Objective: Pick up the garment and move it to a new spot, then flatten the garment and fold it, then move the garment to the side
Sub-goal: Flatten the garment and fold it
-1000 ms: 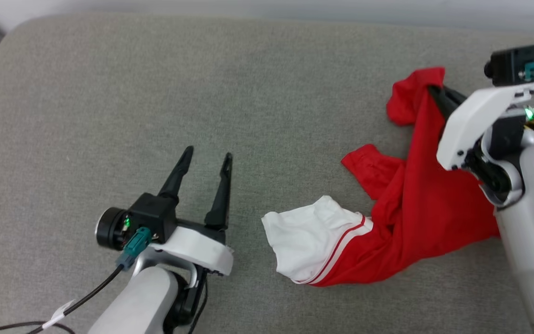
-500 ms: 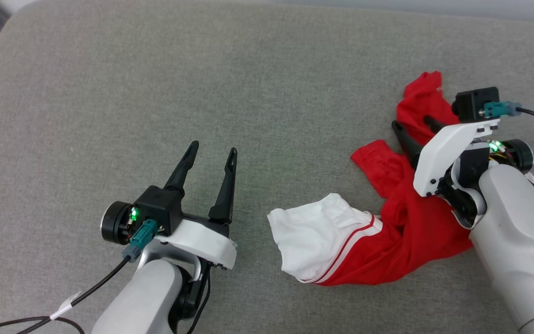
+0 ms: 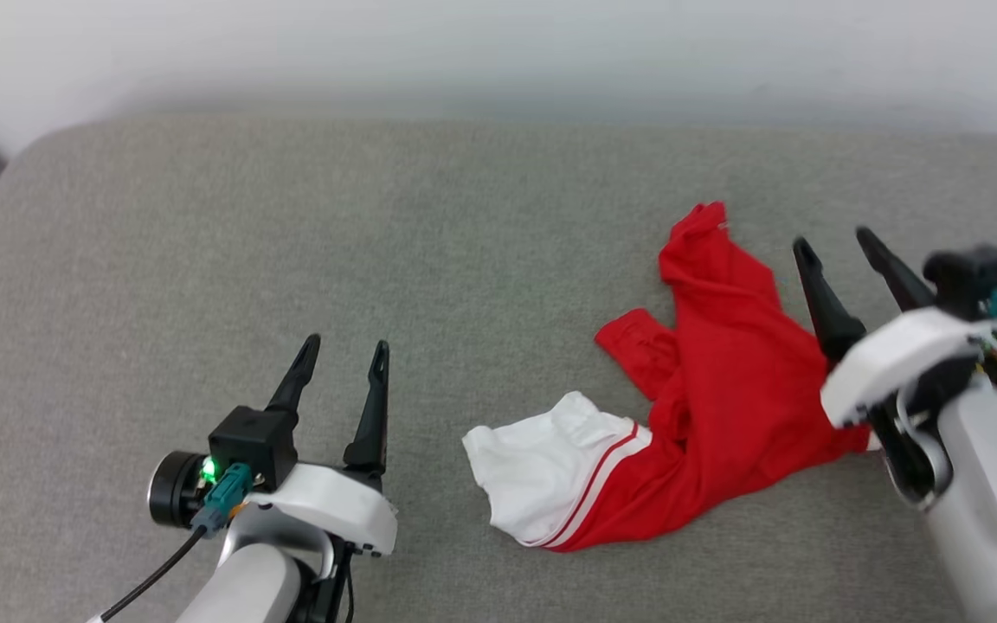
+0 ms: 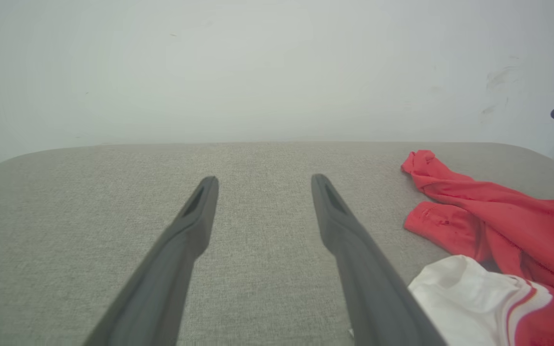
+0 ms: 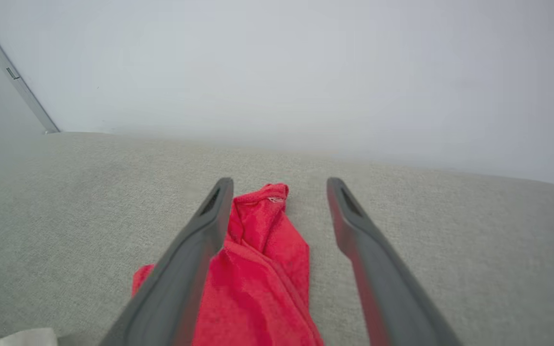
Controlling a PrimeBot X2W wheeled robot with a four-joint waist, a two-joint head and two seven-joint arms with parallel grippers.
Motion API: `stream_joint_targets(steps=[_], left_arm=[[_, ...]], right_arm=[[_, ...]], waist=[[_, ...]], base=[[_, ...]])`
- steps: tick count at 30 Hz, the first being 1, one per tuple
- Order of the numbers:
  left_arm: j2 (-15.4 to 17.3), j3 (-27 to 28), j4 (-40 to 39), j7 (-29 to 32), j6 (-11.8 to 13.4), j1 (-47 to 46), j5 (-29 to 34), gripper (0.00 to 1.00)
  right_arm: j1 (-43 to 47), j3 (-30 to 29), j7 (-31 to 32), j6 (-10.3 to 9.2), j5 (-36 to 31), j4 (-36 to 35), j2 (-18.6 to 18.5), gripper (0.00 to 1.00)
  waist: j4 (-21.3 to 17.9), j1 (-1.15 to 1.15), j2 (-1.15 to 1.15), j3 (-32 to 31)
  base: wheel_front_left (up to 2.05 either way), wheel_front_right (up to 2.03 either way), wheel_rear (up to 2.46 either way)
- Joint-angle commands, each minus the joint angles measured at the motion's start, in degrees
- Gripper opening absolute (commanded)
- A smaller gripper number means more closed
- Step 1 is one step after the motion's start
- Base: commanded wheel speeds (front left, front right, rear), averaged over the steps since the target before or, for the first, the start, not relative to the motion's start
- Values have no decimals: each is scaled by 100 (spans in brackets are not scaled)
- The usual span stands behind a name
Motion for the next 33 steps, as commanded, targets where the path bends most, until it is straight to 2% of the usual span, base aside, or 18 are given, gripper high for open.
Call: stream_joint_targets(steps=[1,6,11,18,27,33], left_arm=[[81,27,-37,68,43,138,-64,100],[222,14,-110,505,-12,285,-256,100],[403,-145,-162,1407,-226,183,-525,100],[668,-494,-137,2965,-581,-77,-926,100],[849,-957,253,4353,-991,-516,-1130,100],[965,-1313,831,5162,-1122,-708,-1046,100]], right_arm=[[442,-226,-18,-3,-115,-324,-33,100],[1550,-971,251,-3,-412,-1363,121,100],[2628,-1540,754,-3,-803,-2697,509,100],[3522,-1625,1334,-3,-1122,-4100,977,100],[3811,-1444,1484,-3,-1138,-4566,1205,100],[3753,-1367,1422,-3,-1076,-4554,1272,100]], waist=[[-191,0,0,-289],[-351,0,0,-500],[-561,0,0,-567],[-984,0,0,-481],[-1318,0,0,-131],[-1429,0,0,67]], base=[[0,0,0],[0,0,0],[0,0,0],[0,0,0],[0,0,0],[0,0,0]])
